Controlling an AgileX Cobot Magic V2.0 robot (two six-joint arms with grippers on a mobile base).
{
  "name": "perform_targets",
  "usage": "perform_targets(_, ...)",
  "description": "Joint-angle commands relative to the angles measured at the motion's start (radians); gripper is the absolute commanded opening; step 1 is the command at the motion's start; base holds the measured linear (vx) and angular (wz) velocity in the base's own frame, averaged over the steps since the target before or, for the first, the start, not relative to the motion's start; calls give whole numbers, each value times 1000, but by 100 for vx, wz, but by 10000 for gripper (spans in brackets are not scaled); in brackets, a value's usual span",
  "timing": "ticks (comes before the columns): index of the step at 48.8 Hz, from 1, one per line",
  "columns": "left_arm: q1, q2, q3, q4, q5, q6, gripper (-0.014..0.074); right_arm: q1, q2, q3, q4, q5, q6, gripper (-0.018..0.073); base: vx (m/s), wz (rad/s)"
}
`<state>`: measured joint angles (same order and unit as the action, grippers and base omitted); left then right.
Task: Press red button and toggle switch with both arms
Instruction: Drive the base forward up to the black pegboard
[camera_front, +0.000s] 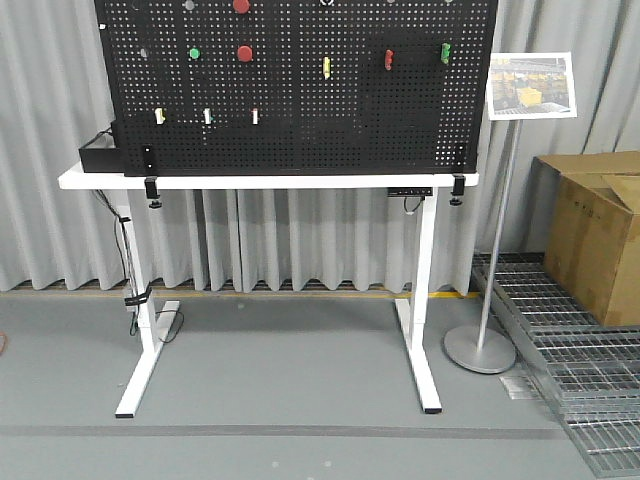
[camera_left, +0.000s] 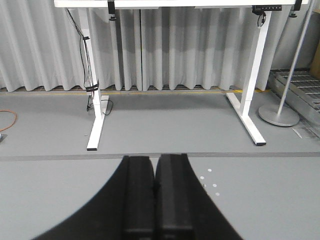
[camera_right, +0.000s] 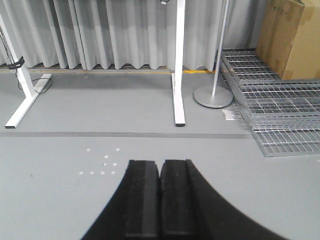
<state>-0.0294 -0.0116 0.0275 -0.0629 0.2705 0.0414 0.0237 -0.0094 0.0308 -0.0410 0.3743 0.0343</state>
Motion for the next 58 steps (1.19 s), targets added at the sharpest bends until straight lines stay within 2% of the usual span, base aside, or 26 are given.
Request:
perform_targets(1, 0, -3, 29, -10, -80, -7, 2, -6, -17, 11, -4, -76, -4, 0, 0, 0)
perform_targets(37, 0, -3, 29, -10, -80, -7, 2, -6, -17, 11, -4, -76, -4, 0, 1, 0)
perform_targets(58, 0, -3, 29, -10, -80, -7, 2, -6, -17, 11, -4, -76, -3, 0, 16, 3)
